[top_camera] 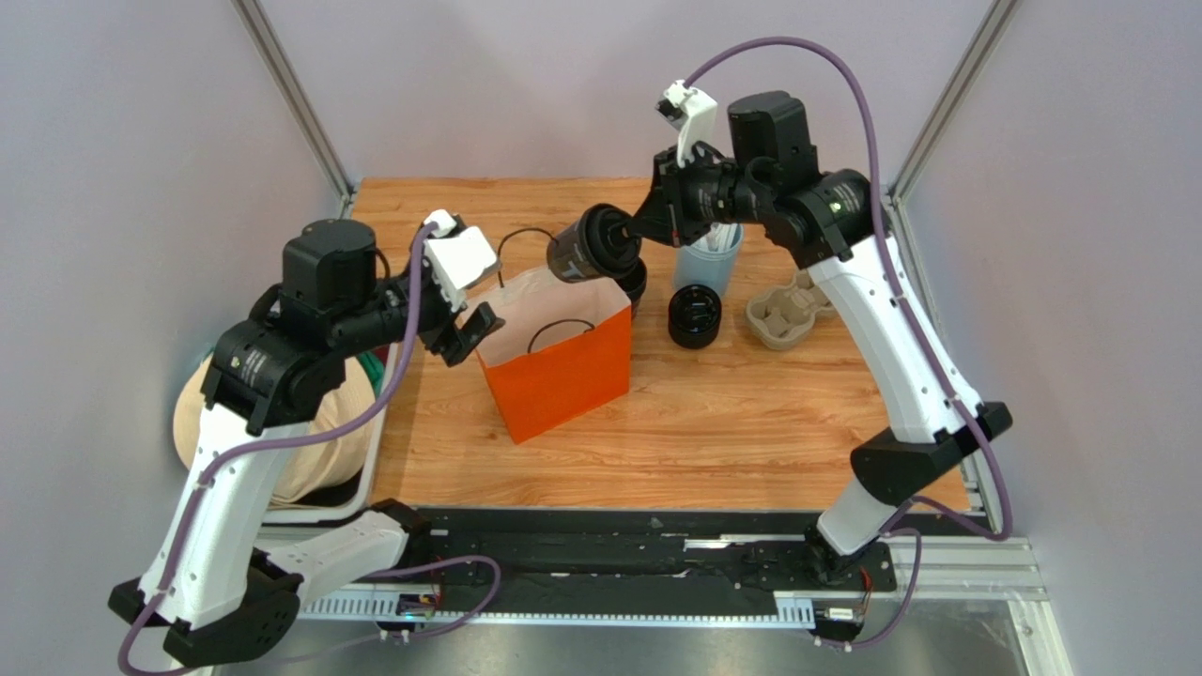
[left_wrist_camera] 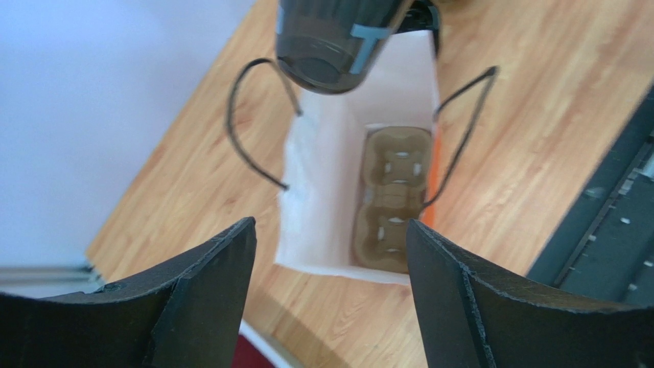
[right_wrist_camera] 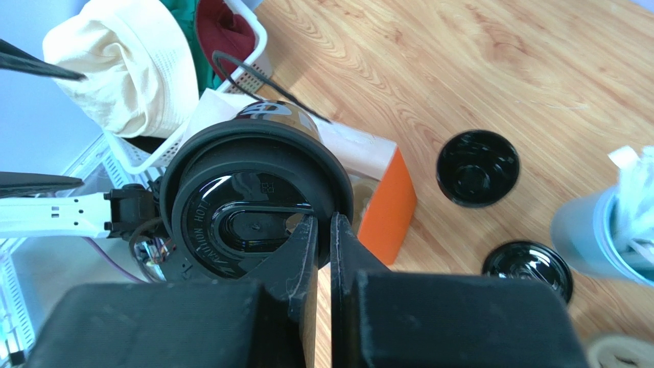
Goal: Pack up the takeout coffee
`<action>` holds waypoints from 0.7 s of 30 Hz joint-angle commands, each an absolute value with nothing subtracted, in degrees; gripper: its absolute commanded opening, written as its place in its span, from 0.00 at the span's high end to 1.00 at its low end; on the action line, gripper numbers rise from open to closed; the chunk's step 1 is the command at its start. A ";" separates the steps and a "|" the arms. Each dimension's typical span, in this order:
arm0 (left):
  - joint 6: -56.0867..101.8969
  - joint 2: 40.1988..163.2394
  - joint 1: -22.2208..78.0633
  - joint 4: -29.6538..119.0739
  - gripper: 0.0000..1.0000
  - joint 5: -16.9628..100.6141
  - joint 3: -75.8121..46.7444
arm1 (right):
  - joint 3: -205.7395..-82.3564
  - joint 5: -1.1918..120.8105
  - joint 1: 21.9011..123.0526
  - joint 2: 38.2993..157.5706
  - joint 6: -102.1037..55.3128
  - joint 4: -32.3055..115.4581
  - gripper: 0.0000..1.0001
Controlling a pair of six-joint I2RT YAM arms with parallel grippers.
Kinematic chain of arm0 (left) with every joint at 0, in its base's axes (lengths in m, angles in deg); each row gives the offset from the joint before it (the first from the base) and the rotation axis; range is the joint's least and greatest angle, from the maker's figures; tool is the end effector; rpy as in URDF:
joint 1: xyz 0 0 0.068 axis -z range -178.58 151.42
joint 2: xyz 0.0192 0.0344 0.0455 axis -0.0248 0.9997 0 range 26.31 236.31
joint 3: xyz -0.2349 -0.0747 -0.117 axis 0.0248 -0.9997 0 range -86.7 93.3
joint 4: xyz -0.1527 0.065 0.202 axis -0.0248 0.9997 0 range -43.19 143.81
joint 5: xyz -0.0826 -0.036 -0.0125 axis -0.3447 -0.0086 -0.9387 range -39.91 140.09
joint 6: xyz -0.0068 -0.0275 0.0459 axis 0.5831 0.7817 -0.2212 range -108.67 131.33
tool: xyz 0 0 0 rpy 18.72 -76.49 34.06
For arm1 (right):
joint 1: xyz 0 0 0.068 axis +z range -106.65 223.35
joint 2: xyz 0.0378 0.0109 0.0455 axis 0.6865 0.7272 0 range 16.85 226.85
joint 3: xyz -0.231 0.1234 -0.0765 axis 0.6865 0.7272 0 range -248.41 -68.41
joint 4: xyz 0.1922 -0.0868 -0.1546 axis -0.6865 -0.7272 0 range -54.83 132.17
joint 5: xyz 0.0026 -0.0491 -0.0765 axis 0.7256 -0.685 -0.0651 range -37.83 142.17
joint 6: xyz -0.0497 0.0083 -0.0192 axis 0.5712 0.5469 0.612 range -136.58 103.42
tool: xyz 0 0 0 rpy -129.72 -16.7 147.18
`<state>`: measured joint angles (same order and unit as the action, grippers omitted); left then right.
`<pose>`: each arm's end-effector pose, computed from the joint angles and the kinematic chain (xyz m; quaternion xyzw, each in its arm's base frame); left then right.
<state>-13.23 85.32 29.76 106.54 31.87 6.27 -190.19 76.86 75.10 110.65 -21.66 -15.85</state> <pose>0.1275 -0.0815 0.4796 0.4478 0.7113 -0.1513 0.5203 0.2624 0.1799 0.4917 -0.2992 0.7987 0.3299 0.4046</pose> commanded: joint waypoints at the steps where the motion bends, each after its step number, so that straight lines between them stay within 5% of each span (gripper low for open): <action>1: -15.74 83.97 27.53 101.58 0.17 40.84 4.54 | -195.50 79.50 78.06 115.99 -23.00 -17.06 1.00; 13: -18.38 90.20 20.50 93.40 0.14 30.42 0.39 | -198.75 77.48 85.01 124.69 -21.50 -18.74 1.00; 21: -18.82 96.71 17.16 91.20 0.22 22.32 2.41 | -198.23 75.37 87.20 127.33 -20.71 -19.09 1.00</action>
<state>-17.60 95.04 18.11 94.12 28.63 0.23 -195.98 76.70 86.31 126.26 -21.27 -18.67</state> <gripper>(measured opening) 0.793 0.067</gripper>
